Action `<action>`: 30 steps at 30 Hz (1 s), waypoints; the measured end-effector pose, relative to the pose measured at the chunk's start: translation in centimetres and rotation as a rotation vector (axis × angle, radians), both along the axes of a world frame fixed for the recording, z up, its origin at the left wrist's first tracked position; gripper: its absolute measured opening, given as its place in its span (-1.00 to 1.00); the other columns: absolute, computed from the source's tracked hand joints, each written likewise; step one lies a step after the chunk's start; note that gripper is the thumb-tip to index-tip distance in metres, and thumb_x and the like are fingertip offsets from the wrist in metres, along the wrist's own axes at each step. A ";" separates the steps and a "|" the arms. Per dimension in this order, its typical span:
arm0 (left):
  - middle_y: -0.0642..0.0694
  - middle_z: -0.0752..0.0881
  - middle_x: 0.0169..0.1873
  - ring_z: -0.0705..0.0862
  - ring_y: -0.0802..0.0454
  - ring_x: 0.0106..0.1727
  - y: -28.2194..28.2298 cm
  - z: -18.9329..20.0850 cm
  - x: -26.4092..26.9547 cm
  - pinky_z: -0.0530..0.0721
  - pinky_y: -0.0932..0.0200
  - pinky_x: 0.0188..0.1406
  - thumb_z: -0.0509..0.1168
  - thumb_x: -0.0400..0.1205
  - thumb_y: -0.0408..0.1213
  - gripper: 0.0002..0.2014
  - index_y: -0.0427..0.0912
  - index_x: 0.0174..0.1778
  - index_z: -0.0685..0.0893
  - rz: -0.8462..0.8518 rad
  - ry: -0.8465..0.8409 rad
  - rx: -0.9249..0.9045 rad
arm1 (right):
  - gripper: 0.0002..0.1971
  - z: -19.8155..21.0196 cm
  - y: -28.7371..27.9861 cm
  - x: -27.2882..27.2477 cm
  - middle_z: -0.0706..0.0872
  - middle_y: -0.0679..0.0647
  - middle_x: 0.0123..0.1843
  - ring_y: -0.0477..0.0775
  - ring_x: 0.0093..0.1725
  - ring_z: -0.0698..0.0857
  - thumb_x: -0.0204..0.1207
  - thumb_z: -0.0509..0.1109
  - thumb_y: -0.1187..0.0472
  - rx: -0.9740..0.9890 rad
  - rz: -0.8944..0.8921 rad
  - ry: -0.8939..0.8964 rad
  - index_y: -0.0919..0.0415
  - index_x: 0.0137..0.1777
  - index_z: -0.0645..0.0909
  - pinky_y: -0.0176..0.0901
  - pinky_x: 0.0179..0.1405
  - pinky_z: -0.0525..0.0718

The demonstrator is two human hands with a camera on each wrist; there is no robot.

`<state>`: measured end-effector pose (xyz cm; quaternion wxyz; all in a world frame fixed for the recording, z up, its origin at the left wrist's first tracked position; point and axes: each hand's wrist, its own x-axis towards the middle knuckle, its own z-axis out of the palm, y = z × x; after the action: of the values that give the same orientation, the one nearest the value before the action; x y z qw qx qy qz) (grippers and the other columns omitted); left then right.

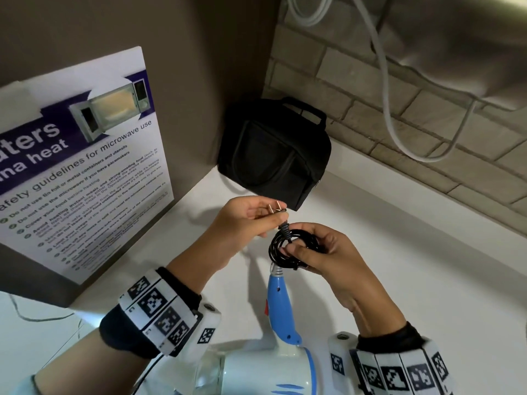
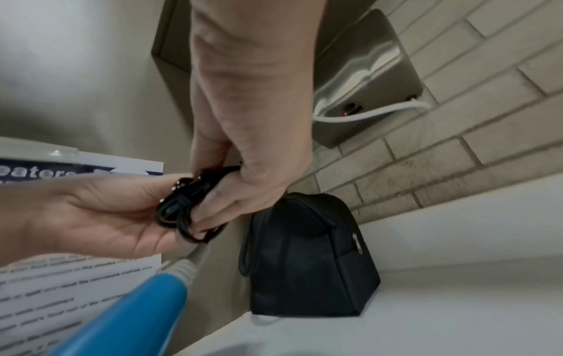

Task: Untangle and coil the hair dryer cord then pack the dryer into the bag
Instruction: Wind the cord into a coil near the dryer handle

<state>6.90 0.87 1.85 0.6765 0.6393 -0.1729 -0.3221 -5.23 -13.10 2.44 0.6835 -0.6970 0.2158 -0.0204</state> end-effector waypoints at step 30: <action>-0.17 0.69 0.18 0.75 0.06 -0.05 0.2 -4.1 -3.3 0.74 0.15 0.08 0.50 0.47 -0.45 -0.30 0.14 0.45 0.43 -0.338 -0.023 0.151 | -0.68 -1.9 -0.8 -0.7 0.75 -0.38 -0.19 -0.26 -0.14 0.68 0.50 0.44 0.29 -0.554 -0.167 -0.083 -0.26 -0.04 0.61 -0.40 -0.13 0.60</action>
<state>3.63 1.09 -2.27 0.5608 0.6538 -0.2609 -0.4358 -5.88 -13.87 0.57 0.4713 -0.8356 0.2303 -0.1632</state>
